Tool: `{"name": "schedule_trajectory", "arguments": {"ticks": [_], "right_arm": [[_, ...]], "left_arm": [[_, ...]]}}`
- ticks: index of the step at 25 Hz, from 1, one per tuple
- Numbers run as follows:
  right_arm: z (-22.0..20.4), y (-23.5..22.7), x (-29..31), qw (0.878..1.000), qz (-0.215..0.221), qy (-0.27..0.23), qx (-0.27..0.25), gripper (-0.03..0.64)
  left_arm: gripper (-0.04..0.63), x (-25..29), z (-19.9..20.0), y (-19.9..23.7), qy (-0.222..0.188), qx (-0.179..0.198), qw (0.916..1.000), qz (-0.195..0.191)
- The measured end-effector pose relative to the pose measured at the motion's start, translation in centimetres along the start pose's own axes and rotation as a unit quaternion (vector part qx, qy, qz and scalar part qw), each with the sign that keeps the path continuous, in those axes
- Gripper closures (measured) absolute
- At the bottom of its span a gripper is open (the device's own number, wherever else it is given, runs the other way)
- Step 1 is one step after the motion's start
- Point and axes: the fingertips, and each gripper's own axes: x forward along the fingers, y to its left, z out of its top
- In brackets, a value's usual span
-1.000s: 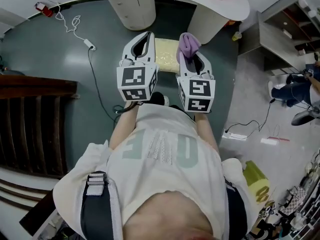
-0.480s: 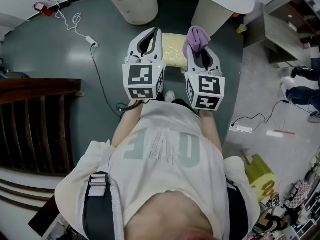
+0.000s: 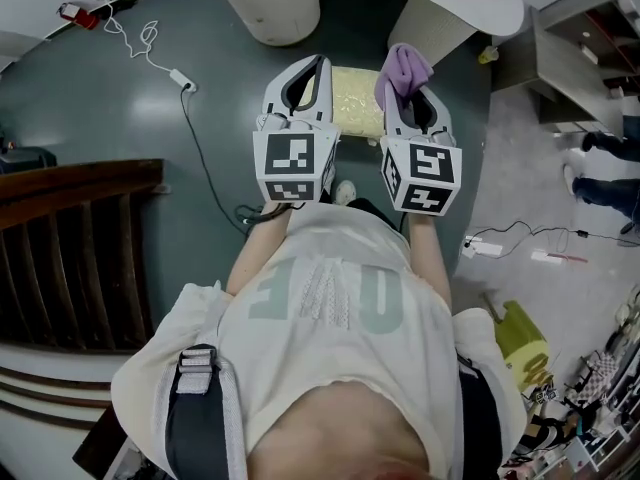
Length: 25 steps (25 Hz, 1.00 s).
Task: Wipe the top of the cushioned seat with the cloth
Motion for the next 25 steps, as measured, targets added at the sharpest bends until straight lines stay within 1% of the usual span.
{"name": "schedule_trajectory", "arguments": {"ticks": [7,13,17,20,25], "right_arm": [[1.0,-0.3,4.0,1.0,-0.023,0.01,0.019,0.522],[-0.1,-1.6,4.9,0.999,-0.02,0.023,0.031,0.522],[-0.7,-2.1,6.9,0.999,-0.006,0.03,0.04,0.522],[-3.1,-2.8,9.8,0.998,0.001,0.033,0.05,0.522],[-10.4,-4.2,15.2,0.997,0.008,0.052,0.05,0.522]], "left_arm": [[0.589,3.3,-0.4,2.6,0.016,0.001,0.9995,-0.026],[0.589,5.0,-1.3,3.0,0.025,0.005,0.9995,-0.016],[0.589,6.9,-2.3,4.1,0.031,-0.002,0.9995,-0.011],[0.589,9.6,-5.3,4.6,0.037,-0.01,0.999,-0.022],[0.589,13.7,-13.1,5.5,0.048,-0.034,0.9978,-0.028]]}}
